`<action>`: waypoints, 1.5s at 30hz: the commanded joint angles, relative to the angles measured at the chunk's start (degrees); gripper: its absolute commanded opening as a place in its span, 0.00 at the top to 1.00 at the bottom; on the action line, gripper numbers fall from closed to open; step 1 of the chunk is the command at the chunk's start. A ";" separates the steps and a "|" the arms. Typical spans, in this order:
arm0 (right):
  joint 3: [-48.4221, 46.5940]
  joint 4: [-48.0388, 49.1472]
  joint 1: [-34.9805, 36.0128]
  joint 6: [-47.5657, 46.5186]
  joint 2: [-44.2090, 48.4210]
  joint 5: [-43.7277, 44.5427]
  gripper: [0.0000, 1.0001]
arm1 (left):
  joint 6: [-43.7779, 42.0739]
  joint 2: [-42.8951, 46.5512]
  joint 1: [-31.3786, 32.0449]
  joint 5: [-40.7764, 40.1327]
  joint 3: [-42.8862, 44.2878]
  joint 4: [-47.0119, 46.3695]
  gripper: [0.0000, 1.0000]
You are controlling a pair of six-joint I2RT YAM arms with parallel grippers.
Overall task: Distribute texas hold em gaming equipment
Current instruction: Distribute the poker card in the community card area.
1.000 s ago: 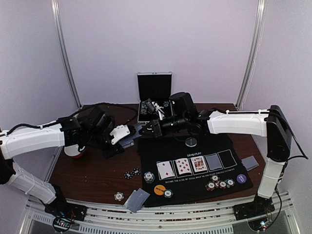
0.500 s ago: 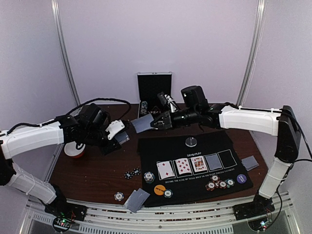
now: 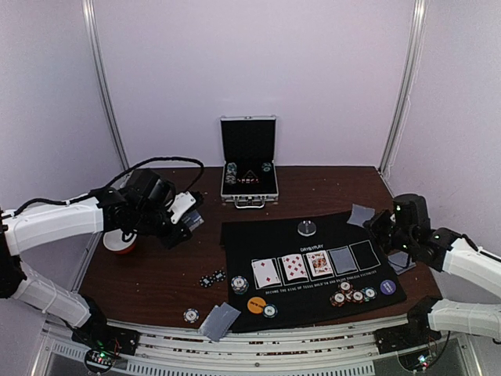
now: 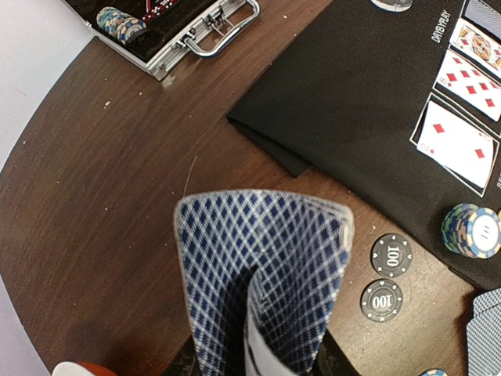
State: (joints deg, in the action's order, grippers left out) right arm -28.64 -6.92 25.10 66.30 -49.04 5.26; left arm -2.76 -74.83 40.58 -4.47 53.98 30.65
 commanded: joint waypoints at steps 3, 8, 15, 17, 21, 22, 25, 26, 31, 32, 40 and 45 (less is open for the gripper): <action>-0.80 -16.88 -0.35 25.11 -2.18 15.71 1.00 | 1.70 -0.08 -0.48 -0.19 -1.21 -4.01 0.67; 0.11 -17.54 -0.17 35.58 -6.09 15.00 1.00 | 1.96 0.12 -0.43 -0.45 -1.40 -4.11 0.67; 1.76 -16.03 4.32 48.24 -7.03 16.85 1.00 | 1.54 -0.37 -0.48 -0.45 -1.46 -4.53 0.67; 2.72 -15.20 5.49 51.41 -7.96 16.99 1.00 | 1.32 -0.49 -0.50 -0.37 -1.53 -4.62 0.67; 5.66 -9.38 7.37 56.17 -10.43 17.06 1.00 | 1.10 -0.43 -0.42 -0.26 -1.62 -4.62 0.67; 5.83 -8.57 7.65 56.81 -11.41 17.08 1.00 | 1.10 -0.34 -0.45 -0.27 -1.66 -4.64 0.67; 6.27 -6.76 7.92 58.01 -13.95 17.03 1.00 | 0.93 -0.02 -0.51 -0.27 -1.92 -4.71 0.67; 6.73 -5.55 7.94 58.34 -14.31 17.06 1.00 | 0.88 0.00 -0.58 -0.21 -2.01 -4.72 0.67; 7.42 -3.22 8.01 58.58 -16.20 15.62 1.00 | 0.79 -0.25 -0.65 0.11 -2.27 -4.64 0.67; 7.71 -3.01 8.00 58.67 -16.24 15.43 1.00 | 0.80 -0.34 -0.67 0.28 -2.34 -4.50 0.67; 10.00 -1.03 8.04 57.82 -16.70 13.97 1.00 | 1.69 -2.67 -2.34 1.22 -2.87 -2.97 0.68; 10.30 -1.44 7.97 57.32 -16.10 13.85 1.00 | 2.38 -4.29 -4.34 2.49 -3.28 -2.45 0.68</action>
State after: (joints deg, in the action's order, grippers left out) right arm -19.18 -7.86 32.77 119.22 -65.36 19.09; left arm -1.48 -77.93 37.89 -3.64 51.35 28.77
